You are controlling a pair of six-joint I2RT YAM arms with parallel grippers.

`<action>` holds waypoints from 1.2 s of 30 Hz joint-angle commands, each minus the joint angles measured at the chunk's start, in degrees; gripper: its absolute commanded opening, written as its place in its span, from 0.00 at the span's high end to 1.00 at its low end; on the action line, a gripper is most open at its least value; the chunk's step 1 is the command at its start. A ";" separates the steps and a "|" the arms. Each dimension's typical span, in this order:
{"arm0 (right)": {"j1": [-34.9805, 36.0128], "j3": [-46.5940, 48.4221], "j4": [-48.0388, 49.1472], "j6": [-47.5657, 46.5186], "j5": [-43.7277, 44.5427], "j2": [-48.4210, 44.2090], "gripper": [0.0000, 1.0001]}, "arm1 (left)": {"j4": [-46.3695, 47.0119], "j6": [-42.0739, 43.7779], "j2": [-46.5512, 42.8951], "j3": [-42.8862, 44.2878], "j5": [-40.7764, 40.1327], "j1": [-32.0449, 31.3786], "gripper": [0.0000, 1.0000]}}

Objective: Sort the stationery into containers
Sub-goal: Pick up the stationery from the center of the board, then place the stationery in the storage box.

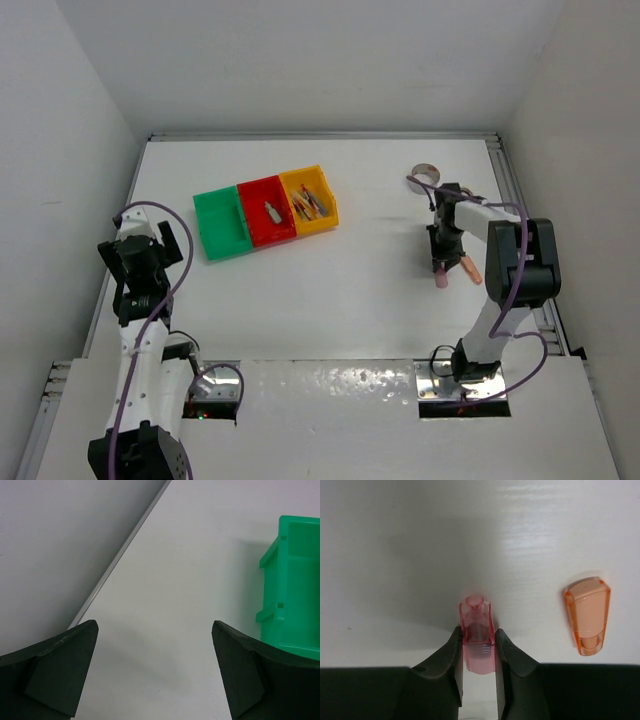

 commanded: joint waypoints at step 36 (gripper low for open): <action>40.91 57.52 29.19 19.16 -12.80 33.87 1.00 | 2.64 0.32 -0.45 -0.03 -0.75 1.76 0.05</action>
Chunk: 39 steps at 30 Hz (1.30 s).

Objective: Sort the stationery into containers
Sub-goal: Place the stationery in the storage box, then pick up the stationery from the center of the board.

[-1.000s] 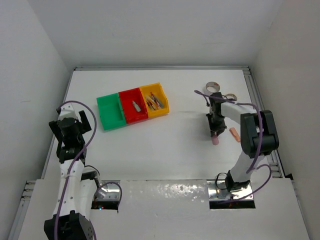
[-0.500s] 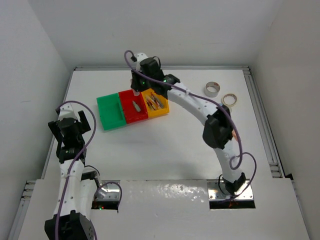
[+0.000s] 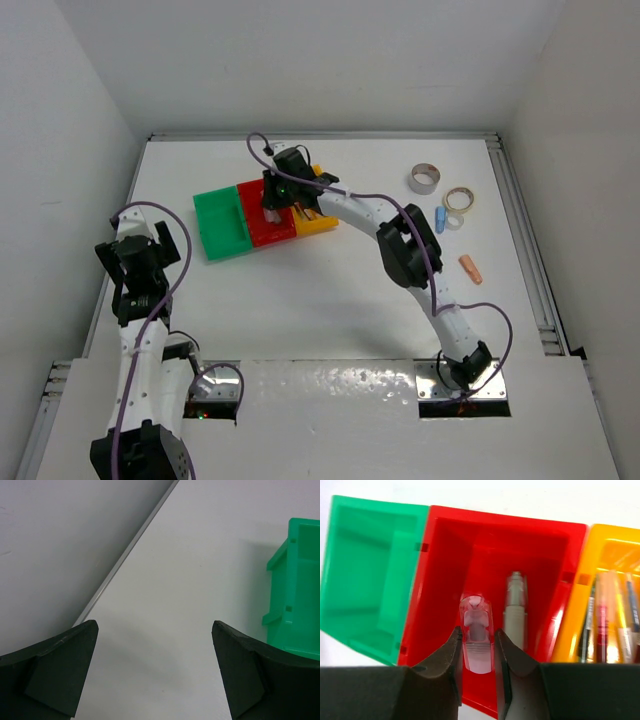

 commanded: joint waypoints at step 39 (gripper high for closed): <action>-57.76 -56.27 -15.94 -27.91 8.35 -36.42 0.35 | 3.12 -0.10 -1.25 0.06 -2.40 0.95 0.05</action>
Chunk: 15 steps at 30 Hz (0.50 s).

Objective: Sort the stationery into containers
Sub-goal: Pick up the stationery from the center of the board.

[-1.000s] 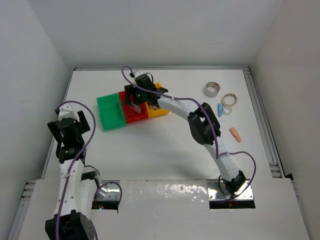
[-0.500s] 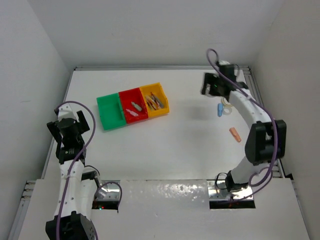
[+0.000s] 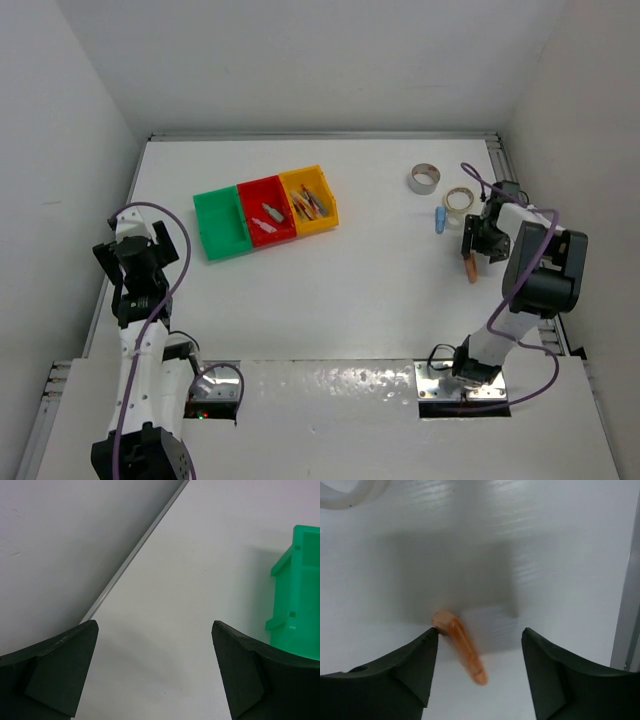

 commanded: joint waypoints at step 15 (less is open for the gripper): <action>2.27 0.72 -4.42 -2.89 1.12 3.03 0.91 | 3.01 0.21 -0.30 -0.03 -0.71 1.02 0.05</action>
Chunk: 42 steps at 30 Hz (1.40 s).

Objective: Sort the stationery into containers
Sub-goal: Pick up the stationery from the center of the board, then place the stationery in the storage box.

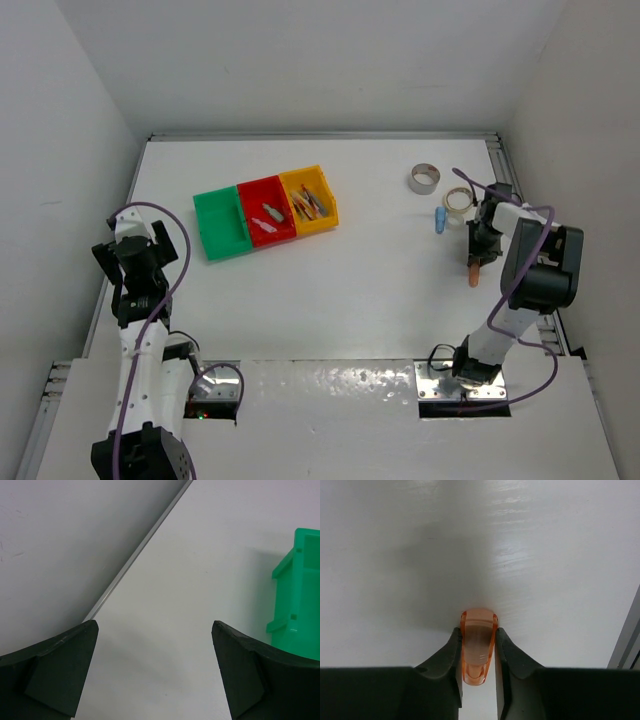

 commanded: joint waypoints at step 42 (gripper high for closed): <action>61.45 58.52 32.55 13.83 3.65 35.88 0.99 | 2.42 0.10 -1.14 -0.56 0.34 1.37 0.05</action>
